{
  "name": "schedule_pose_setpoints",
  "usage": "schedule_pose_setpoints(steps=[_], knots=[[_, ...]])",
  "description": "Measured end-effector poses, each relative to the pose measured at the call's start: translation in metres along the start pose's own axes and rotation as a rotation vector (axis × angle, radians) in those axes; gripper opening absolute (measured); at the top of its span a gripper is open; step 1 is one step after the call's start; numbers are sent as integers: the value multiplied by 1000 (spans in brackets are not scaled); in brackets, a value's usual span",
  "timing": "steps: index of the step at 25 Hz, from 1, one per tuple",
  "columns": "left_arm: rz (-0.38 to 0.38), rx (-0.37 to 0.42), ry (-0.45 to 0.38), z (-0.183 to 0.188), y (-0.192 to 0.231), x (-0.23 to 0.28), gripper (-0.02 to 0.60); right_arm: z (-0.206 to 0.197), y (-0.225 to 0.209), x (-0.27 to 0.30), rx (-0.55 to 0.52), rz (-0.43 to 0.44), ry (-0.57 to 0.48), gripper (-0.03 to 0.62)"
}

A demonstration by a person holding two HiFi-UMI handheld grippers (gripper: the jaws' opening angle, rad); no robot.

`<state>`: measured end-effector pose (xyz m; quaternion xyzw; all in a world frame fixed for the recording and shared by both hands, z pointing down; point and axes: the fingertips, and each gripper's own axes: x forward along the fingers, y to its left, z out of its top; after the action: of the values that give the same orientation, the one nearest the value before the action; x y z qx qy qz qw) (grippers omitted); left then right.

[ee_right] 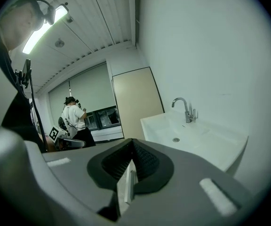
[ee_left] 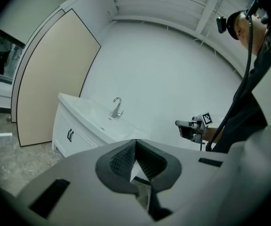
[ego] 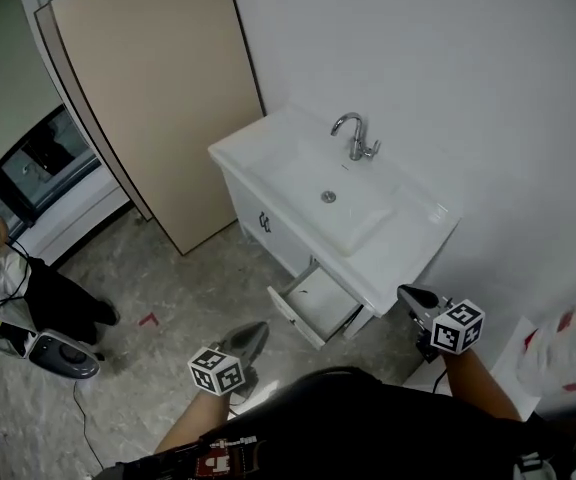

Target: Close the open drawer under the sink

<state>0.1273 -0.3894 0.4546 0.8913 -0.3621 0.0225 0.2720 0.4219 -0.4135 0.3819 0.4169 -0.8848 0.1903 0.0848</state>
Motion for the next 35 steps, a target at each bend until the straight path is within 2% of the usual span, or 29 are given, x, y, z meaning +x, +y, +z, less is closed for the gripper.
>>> schedule_pose_setpoints(steps=[5,9,13,17,22,28,32,33,35], knots=[[-20,29,37,-4,49,-15,-8,11,18,46,8,-11,3,2],[-4,22,34,-12,70,-6,-8,8,21,72,-4,38,23,2],[42,-5,21,-27,74,14,-8,-9,10,90,-18,105,76,2],[91,-18,51,-56,75,37,-8,-26,1,108,-10,167,104,2],[141,-12,78,-87,95,67,-8,-57,4,126,-19,246,152,2],[151,22,146,-129,132,98,-8,-94,8,143,-3,277,169,2],[154,42,204,-168,158,112,-8,-111,13,164,36,297,140,2],[146,47,223,-179,163,116,68,-114,16,169,59,309,125,2],[138,63,260,-203,174,123,105,-128,21,179,76,325,120,2]])
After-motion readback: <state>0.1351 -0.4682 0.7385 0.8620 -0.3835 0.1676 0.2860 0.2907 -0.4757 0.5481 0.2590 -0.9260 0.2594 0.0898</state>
